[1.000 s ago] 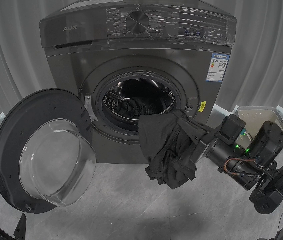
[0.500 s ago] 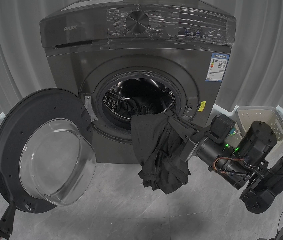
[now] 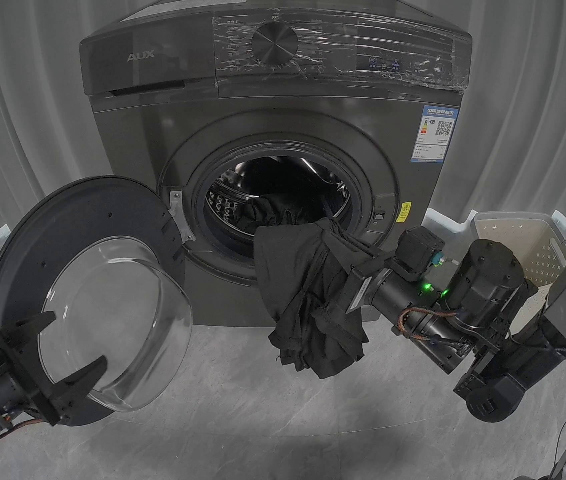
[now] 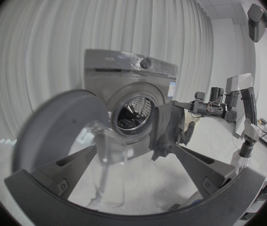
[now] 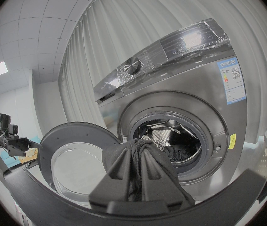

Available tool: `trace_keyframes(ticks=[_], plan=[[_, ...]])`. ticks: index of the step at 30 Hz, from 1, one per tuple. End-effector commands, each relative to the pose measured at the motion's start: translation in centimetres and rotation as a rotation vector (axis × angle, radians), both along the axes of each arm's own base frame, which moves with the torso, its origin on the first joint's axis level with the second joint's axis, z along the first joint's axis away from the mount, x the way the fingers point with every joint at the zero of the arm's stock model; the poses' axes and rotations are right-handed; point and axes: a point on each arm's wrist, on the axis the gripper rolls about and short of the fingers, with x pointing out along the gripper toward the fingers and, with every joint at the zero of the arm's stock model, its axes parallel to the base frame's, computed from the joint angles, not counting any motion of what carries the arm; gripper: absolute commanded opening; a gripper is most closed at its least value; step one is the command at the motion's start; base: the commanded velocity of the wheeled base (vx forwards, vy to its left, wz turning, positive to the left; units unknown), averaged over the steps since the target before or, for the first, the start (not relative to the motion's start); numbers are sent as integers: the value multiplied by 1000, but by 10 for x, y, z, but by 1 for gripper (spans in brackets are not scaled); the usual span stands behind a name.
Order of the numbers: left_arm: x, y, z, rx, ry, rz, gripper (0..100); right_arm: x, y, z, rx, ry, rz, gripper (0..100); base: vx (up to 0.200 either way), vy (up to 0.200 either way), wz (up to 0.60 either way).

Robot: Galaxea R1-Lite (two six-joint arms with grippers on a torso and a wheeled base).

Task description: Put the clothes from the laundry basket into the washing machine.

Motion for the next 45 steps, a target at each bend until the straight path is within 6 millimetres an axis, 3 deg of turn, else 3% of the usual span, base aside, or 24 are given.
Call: trace_keyframes(ticks=[1, 13, 19, 29, 41, 45], plan=[[66, -62, -20, 22, 149, -160, 100, 15, 10, -10, -17, 37, -73, 0, 0, 0, 0], [115, -96, -47, 25, 178, -185, 100, 22, 16, -3, -13, 83, -112, 0, 0, 0, 0], [142, -113, -60, -60, 200, -172, 100, 26, 19, 1, -5, 79, -119, 0, 0, 0, 0], [154, -130, -89, -59, 286, -262, 100, 27, 22, 4, 10, 68, -114, 0, 0, 0, 0], [186, -147, -118, -145, 256, -283, 100, 26, 23, 5, 25, 70, -108, 0, 0, 0, 0], [195, -153, -118, -194, 221, -283, 100, 26, 23, 5, 25, 70, -108, 0, 0, 0, 0]])
